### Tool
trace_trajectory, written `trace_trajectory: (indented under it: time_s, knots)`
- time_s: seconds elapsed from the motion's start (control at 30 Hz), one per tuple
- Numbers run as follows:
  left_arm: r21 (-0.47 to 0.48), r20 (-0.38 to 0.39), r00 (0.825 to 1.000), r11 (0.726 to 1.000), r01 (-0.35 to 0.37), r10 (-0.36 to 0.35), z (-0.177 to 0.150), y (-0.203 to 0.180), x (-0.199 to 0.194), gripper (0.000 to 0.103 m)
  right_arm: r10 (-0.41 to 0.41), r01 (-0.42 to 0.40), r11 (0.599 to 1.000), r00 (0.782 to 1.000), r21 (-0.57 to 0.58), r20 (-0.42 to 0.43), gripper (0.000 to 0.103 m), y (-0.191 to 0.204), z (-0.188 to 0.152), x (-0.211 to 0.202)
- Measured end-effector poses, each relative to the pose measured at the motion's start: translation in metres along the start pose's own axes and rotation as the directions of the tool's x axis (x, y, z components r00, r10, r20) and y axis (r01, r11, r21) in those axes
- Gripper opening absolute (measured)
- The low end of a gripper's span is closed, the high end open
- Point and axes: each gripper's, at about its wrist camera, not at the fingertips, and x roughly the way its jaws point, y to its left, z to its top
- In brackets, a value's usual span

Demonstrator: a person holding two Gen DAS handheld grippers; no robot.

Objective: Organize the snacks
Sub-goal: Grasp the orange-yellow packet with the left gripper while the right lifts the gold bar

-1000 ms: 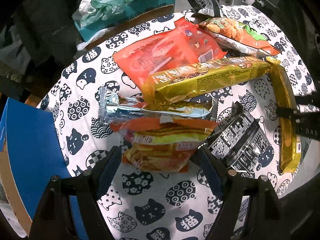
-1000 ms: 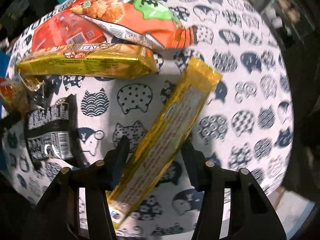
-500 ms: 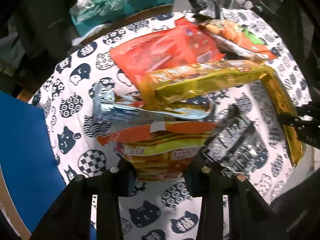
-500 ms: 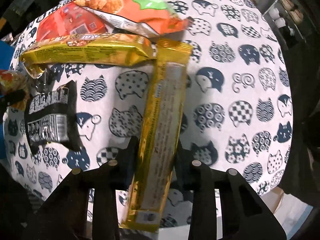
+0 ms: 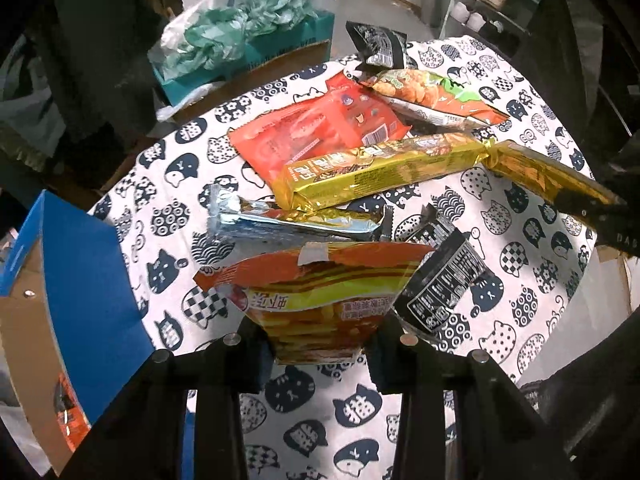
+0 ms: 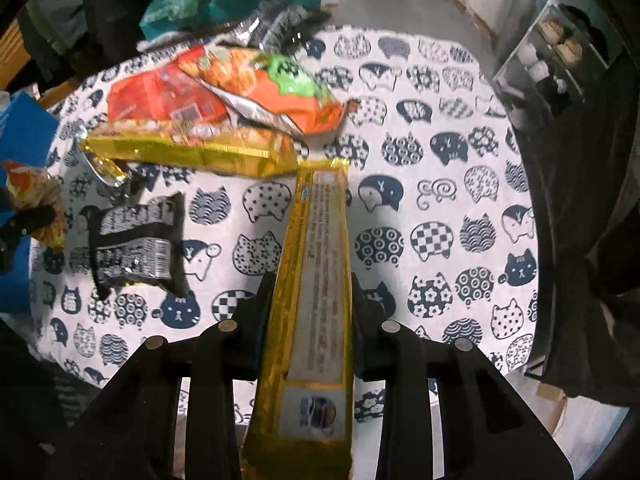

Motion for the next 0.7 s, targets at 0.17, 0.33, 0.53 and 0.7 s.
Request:
trace_trajectory:
  time_s: [0.17, 0.33, 0.53, 0.7]
  knots:
    - [-0.015, 0.033, 0.999, 1.0, -0.013, 0.014, -0.007, 0.002, -0.02, 0.038, -0.002, 0.002, 1.0, 0.999, 0.001, 0.037, 0.03, -0.001, -0.001, -0.021]
    - [-0.009, 0.072, 0.997, 1.0, -0.03, 0.031, -0.01, 0.002, -0.039, 0.038, -0.028, 0.028, 1.0, 0.996, -0.001, 0.08, 0.03, 0.017, 0.004, -0.018]
    - [-0.008, 0.1, 0.995, 1.0, -0.028, 0.028, -0.014, 0.004, -0.054, 0.037, -0.029, 0.029, 1.0, 0.991, 0.005, 0.128, 0.03, 0.018, 0.006, -0.033]
    - [-0.001, 0.122, 0.992, 0.999, -0.046, 0.045, -0.017, 0.005, -0.064, 0.037, -0.026, 0.027, 1.0, 0.984, 0.0, 0.174, 0.03, 0.022, 0.008, -0.049]
